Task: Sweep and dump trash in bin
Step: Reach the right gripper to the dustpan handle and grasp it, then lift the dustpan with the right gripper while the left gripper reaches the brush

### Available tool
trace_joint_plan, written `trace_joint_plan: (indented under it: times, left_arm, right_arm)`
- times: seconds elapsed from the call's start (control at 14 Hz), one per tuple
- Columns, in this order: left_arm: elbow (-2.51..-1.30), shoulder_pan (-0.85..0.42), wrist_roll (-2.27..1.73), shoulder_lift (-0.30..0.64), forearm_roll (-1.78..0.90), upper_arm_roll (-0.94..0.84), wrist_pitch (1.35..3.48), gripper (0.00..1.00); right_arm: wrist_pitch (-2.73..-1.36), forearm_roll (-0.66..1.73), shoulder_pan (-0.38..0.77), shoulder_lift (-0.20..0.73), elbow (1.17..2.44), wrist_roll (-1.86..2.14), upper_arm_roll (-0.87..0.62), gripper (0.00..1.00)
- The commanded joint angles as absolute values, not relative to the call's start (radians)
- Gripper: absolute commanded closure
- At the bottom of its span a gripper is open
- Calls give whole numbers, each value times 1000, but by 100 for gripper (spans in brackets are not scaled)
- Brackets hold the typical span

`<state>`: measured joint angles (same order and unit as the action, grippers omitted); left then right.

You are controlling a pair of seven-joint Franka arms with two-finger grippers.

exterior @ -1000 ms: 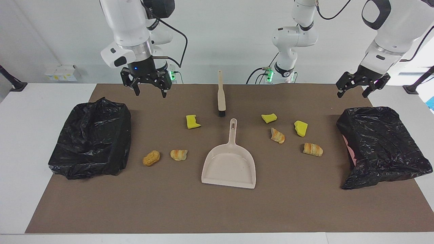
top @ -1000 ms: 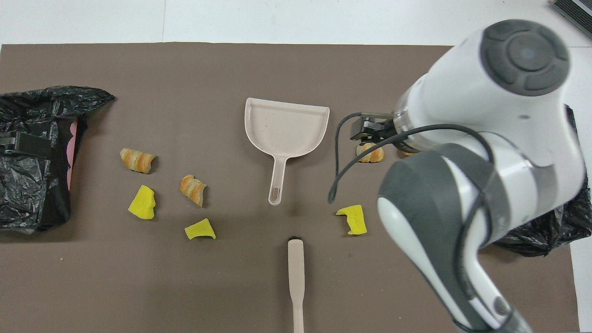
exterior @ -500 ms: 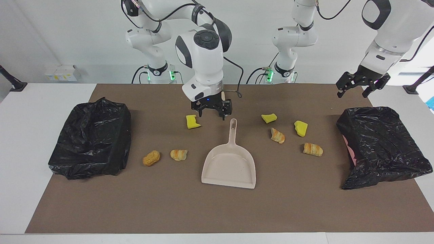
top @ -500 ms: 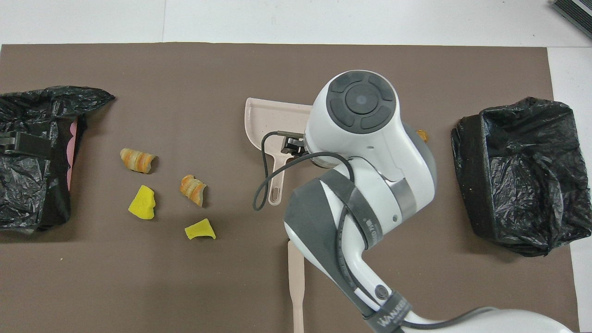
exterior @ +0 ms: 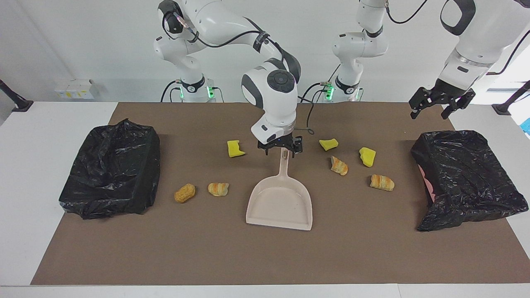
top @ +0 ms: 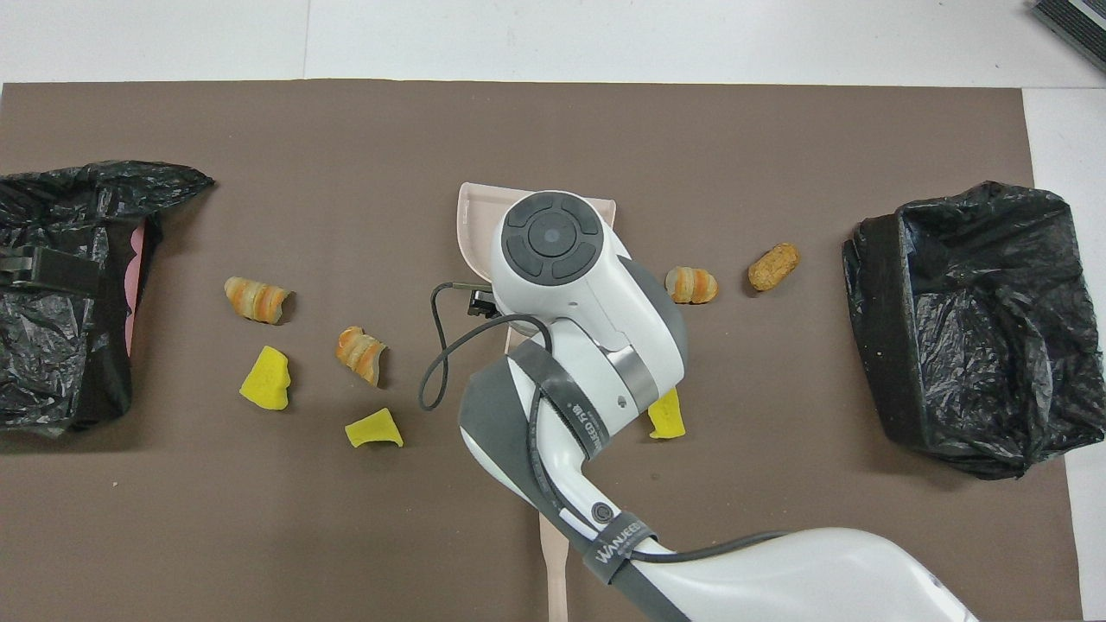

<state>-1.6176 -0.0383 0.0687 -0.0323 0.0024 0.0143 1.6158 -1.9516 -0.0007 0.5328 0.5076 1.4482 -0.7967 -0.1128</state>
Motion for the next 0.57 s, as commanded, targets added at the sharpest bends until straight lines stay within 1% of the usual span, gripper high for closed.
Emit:
trace_joint_plan:
  times: [0.0,0.14,0.21,0.29,0.36,0.43,0.5]
  left_arm:
    - [-1659,-84,75,-72,6,-11,1606,0]
    - [-1701,-104,68,-74,6,-14,1611,0]
    - [-1741,-123,72,-83,6,-14,1615,0]
    - [-1787,-141,69,-107,5,-15,1617,0]
    - [-1854,-167,74,-142,5,-14,1627,0]
    - [-1940,-196,66,-190,5,-14,1675,0]
    - [-2045,-212,66,-245,5,-15,1740,0]
  right_arm:
    - [-2003,12,529,529,1474,-812,-114,1]
    - [-2043,14,528,529,1517,-808,-115,7]
    - [-2046,14,531,535,1519,-810,-115,11]
    - [-2049,14,543,543,1517,-808,-114,14]
    - [-2052,12,543,543,1516,-810,-115,17]
    - [-2052,14,548,543,1514,-810,-115,23]
    - [-2043,12,552,543,1509,-810,-115,32]
